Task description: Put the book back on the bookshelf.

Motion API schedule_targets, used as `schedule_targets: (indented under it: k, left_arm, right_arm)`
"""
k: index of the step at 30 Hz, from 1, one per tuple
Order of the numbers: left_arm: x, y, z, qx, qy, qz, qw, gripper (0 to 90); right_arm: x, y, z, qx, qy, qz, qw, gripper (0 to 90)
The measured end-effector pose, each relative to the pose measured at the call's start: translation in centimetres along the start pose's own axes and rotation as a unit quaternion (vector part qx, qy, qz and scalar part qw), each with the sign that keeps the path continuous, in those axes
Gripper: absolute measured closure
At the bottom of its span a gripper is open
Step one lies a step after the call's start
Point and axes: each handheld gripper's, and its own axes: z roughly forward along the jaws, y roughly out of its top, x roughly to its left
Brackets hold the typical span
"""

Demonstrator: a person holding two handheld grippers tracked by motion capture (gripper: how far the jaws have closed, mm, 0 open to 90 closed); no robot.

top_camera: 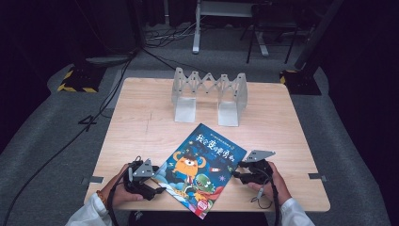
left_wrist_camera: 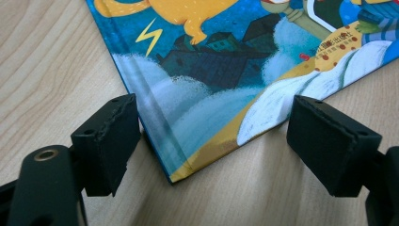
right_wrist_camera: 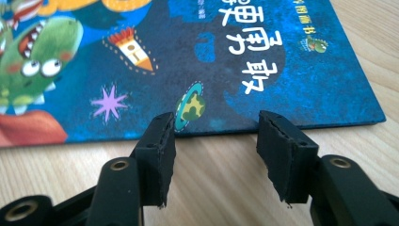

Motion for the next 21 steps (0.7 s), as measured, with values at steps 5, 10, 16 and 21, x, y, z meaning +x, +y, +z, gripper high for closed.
schedule_targets:
  k: [5,10,16,21]
  left_arm:
    - [-0.9,-0.2,-0.2,0.001,0.002,0.0,1.0,20.0]
    - [-1.4,0.0,0.0,0.002,0.002,-0.001,1.0,20.5]
    - [-1.7,0.9,0.8,0.0,0.01,-0.009,0.9999,21.2]
    - [-2.0,1.4,1.3,-0.003,0.017,-0.018,0.9997,21.4]
  right_arm:
    - [-0.5,0.9,1.0,-0.004,-0.026,-0.001,0.9997,52.3]
    - [-1.4,1.7,1.6,-0.004,-0.037,0.0,0.9993,52.4]
    - [-3.3,2.6,2.4,-0.007,-0.045,-0.002,0.999,51.9]
    - [-4.1,2.6,2.5,-0.013,-0.061,0.0,0.9981,45.4]
